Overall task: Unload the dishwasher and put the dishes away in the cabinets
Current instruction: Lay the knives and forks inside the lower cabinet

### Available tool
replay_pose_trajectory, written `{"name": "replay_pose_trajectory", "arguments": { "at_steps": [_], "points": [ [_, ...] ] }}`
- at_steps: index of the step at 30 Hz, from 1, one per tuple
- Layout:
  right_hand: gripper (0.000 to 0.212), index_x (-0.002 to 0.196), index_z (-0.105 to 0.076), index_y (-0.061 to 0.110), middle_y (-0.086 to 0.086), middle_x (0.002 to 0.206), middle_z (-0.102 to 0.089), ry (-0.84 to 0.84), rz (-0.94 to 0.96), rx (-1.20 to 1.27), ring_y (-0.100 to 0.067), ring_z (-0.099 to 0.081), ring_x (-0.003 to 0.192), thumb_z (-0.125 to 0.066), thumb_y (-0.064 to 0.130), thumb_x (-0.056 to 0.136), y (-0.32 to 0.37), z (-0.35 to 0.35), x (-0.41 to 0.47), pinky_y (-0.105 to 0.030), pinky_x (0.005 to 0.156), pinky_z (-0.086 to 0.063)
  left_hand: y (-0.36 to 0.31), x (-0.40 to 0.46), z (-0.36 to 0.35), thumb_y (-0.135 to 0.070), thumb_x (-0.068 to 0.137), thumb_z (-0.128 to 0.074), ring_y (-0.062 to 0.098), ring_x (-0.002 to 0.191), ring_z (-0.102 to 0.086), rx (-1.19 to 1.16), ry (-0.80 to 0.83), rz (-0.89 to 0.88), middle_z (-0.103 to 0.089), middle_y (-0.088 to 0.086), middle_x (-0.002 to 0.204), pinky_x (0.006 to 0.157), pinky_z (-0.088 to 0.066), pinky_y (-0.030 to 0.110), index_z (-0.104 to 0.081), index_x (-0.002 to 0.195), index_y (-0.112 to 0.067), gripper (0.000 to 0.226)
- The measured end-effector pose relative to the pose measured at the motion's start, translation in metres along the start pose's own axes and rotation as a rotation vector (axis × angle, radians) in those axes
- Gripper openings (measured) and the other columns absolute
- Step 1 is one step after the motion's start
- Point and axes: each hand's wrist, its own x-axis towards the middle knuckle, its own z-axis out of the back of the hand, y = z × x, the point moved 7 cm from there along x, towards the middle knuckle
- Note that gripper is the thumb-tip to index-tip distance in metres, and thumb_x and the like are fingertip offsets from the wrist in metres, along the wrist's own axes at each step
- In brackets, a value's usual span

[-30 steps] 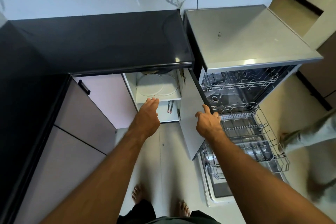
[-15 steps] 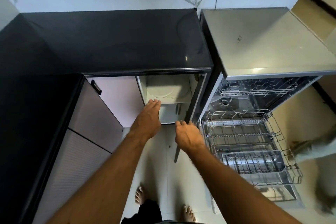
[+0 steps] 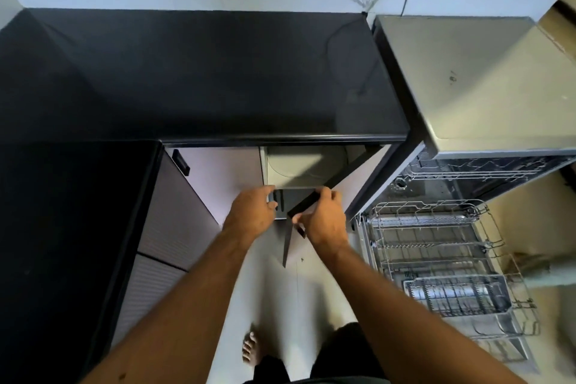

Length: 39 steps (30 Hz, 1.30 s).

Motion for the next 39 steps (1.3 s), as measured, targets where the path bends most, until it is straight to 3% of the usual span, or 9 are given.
{"name": "replay_pose_trajectory", "arguments": {
  "at_steps": [6, 9, 13, 18, 25, 31, 34, 36, 39],
  "points": [
    [0.067, 0.113, -0.035, 0.030, 0.005, 0.111, -0.053, -0.010, -0.044, 0.101, -0.019, -0.060, 0.090, -0.086, 0.032, 0.070, 0.012, -0.017, 0.033, -0.042, 0.077, -0.057, 0.004, 0.031, -0.017, -0.032, 0.097, -0.056, 0.020, 0.089, -0.065, -0.040, 0.063, 0.089, -0.073, 0.004, 0.098, 0.081, -0.053, 0.031, -0.074, 0.105, -0.021, 0.022],
    [0.046, 0.108, -0.037, 0.026, 0.004, 0.090, -0.057, -0.009, -0.088, 0.293, -0.001, -0.059, 0.065, -0.076, 0.022, 0.083, 0.013, -0.022, 0.054, -0.015, 0.059, -0.051, 0.030, 0.042, -0.012, -0.049, 0.093, -0.058, 0.018, 0.074, -0.066, -0.100, -0.017, 0.315, -0.073, 0.003, 0.082, 0.071, -0.053, 0.030, -0.074, 0.088, -0.015, 0.038],
    [0.035, 0.102, -0.043, 0.009, -0.003, 0.079, -0.053, 0.019, -0.044, 0.359, -0.002, -0.051, 0.058, -0.074, 0.009, 0.086, 0.008, -0.022, 0.083, -0.014, 0.056, -0.044, 0.052, 0.051, -0.032, -0.041, 0.092, -0.066, 0.026, 0.073, -0.074, -0.826, 0.080, 0.743, -0.074, 0.015, 0.082, 0.067, -0.062, 0.037, -0.069, 0.093, 0.003, 0.044],
    [0.036, 0.094, -0.051, 0.013, 0.000, 0.081, -0.061, -0.074, -0.075, 0.431, -0.014, -0.061, 0.073, -0.081, 0.027, 0.081, 0.007, -0.032, 0.107, -0.019, 0.064, -0.051, 0.049, 0.068, -0.040, -0.017, 0.096, -0.062, 0.022, 0.083, -0.074, -1.258, -0.056, 0.896, -0.075, 0.015, 0.090, 0.080, -0.060, 0.033, -0.066, 0.100, 0.001, 0.019],
    [0.041, 0.102, -0.049, 0.008, 0.008, 0.083, -0.057, -0.085, -0.261, 0.640, 0.000, -0.056, 0.072, -0.082, 0.020, 0.080, 0.013, -0.048, 0.131, -0.020, 0.078, -0.049, 0.039, 0.084, -0.048, -0.008, 0.098, -0.056, 0.021, 0.090, -0.074, -1.577, -0.214, 0.887, -0.074, 0.014, 0.101, 0.078, -0.060, 0.027, -0.066, 0.110, 0.000, 0.018],
    [0.009, 0.095, -0.054, 0.010, -0.005, 0.086, -0.054, 0.002, -0.305, 0.793, -0.019, -0.053, 0.080, -0.055, 0.001, 0.095, 0.024, -0.053, 0.165, -0.026, 0.085, -0.050, 0.032, 0.113, -0.044, 0.002, 0.103, -0.036, 0.035, 0.126, -0.055, -1.757, -0.224, 0.832, -0.055, 0.026, 0.135, 0.095, -0.049, 0.036, -0.044, 0.138, 0.010, 0.037],
    [0.032, 0.126, -0.058, 0.007, -0.017, 0.122, -0.063, -0.147, -0.311, 0.865, -0.030, -0.061, 0.110, -0.048, 0.023, 0.100, 0.012, -0.056, 0.188, -0.037, 0.117, -0.032, 0.029, 0.123, -0.041, 0.001, 0.101, -0.046, 0.029, 0.109, -0.067, -1.752, -0.278, 0.798, -0.066, 0.019, 0.121, 0.087, -0.055, 0.034, -0.054, 0.130, 0.006, 0.031],
    [0.042, 0.139, -0.052, 0.011, -0.016, 0.140, -0.056, -0.153, -0.345, 0.975, -0.033, -0.051, 0.131, -0.047, 0.029, 0.101, 0.011, -0.060, 0.192, -0.043, 0.118, -0.030, 0.024, 0.127, -0.039, 0.001, 0.098, -0.051, 0.025, 0.098, -0.069, -1.722, -0.306, 0.782, -0.070, 0.014, 0.110, 0.090, -0.054, 0.036, -0.062, 0.118, 0.001, 0.023],
    [0.036, 0.137, -0.050, 0.016, -0.011, 0.136, -0.056, 0.026, -0.477, 1.084, -0.029, -0.051, 0.126, -0.037, 0.030, 0.107, 0.031, -0.063, 0.179, -0.045, 0.114, -0.034, 0.016, 0.132, -0.038, 0.005, 0.098, -0.049, 0.025, 0.102, -0.065, -1.736, -0.321, 0.750, -0.068, 0.010, 0.105, 0.101, -0.049, 0.040, -0.065, 0.103, -0.007, 0.020]
  ]
}}
